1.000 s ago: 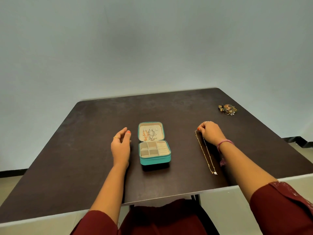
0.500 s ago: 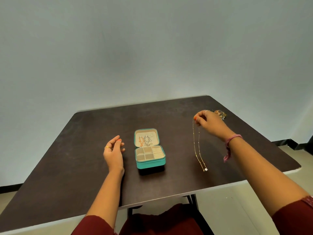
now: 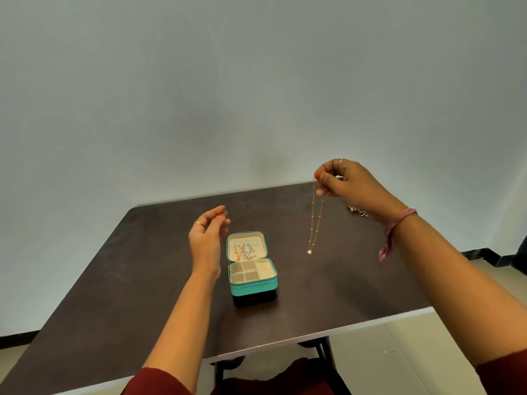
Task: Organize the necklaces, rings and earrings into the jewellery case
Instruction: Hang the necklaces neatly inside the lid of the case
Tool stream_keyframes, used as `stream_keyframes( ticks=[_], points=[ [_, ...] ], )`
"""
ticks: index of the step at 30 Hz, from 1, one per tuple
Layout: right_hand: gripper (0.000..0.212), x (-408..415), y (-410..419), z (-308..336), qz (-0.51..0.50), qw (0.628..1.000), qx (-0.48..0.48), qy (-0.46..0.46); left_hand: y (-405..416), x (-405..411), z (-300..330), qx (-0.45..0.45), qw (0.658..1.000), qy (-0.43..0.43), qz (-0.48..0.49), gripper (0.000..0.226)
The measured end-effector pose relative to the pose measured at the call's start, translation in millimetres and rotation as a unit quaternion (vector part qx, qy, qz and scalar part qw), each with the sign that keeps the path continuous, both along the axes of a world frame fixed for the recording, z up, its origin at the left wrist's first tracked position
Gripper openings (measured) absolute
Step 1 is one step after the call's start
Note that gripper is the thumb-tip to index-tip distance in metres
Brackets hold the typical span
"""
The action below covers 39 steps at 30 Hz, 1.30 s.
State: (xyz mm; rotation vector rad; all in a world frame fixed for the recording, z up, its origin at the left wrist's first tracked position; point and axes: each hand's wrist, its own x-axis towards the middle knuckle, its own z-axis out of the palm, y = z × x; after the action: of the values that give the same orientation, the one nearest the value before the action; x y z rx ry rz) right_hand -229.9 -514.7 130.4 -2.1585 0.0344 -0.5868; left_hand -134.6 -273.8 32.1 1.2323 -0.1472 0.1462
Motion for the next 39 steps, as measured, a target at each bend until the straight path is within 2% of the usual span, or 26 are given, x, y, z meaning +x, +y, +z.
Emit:
stream_keyframes(
  ticks=[5,9,12,16,23,29,32,34,39],
  points=[
    [0.012,-14,19,21,0.038,0.999,0.011,-0.017,-20,-30,42,0.003,0.990,-0.045,-0.131,0.020],
    [0.008,-24,33,35,0.054,0.998,-0.005,-0.030,-34,-55,70,0.052,0.969,-0.070,-0.231,0.018],
    [0.006,-31,41,42,0.060,0.997,-0.018,-0.038,-39,-68,83,0.087,0.952,-0.073,-0.285,0.022],
    [0.006,-37,47,46,0.070,0.996,-0.016,-0.046,-41,-79,97,0.074,0.938,-0.056,-0.335,0.031],
    [0.007,-41,49,37,0.099,0.994,0.034,-0.030,-41,-86,105,0.047,0.948,-0.056,-0.310,0.026],
    [0.014,-47,52,23,0.134,0.979,0.152,-0.023,-32,-81,105,-0.063,0.947,-0.039,-0.314,0.023],
    [0.011,-51,58,12,0.138,0.972,0.187,-0.025,-25,-76,108,-0.088,0.949,-0.045,-0.300,0.022],
    [0.010,-56,62,6,0.135,0.975,0.173,-0.027,-23,-77,111,-0.090,0.947,-0.056,-0.302,0.022],
    [0.008,-66,75,-5,0.107,0.993,0.048,-0.029,-17,-77,118,-0.103,0.945,-0.063,-0.304,0.024]
  ],
)
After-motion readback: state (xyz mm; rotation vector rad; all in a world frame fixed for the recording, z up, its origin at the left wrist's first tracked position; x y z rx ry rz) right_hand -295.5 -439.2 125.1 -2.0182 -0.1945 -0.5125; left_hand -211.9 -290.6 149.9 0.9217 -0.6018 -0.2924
